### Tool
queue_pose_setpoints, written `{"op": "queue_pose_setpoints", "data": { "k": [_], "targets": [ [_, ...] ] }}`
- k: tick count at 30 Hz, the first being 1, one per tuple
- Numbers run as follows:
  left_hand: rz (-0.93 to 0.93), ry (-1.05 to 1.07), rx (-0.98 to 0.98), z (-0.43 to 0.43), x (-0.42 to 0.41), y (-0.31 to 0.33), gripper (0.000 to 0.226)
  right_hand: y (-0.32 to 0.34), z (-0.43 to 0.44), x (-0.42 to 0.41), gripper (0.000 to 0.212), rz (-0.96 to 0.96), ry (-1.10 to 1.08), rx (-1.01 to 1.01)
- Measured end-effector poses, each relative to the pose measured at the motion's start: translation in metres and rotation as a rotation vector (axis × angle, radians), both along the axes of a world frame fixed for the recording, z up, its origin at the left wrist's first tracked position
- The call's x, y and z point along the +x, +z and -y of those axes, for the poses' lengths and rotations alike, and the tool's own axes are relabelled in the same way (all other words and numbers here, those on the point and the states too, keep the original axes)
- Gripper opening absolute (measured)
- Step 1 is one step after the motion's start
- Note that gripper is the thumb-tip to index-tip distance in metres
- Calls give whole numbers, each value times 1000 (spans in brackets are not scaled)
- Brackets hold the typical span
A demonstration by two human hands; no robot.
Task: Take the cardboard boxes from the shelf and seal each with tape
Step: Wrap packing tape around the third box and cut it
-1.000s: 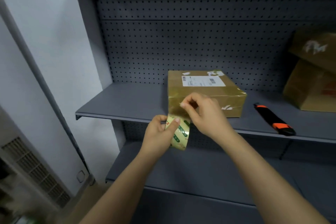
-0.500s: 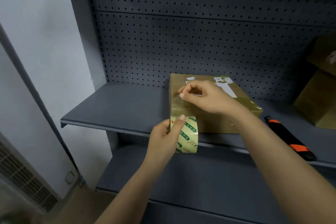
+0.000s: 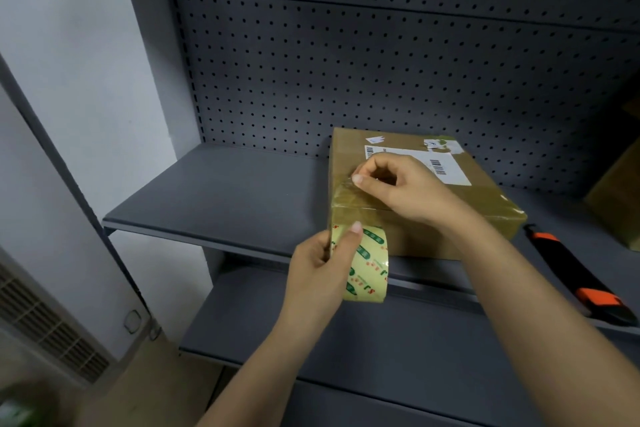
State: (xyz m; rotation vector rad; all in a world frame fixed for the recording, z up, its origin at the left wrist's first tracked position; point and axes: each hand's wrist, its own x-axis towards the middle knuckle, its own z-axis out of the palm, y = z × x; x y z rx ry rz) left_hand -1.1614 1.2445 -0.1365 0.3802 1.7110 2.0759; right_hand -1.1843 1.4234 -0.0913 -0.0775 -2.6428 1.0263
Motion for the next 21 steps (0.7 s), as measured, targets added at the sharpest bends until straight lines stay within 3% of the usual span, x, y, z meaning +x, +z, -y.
{"op": "queue_pose_setpoints", "data": {
  "k": [21],
  "targets": [
    [33, 2, -5, -1, -2, 9, 30, -1, 3, -1, 10, -22, -46, 68]
  ]
}}
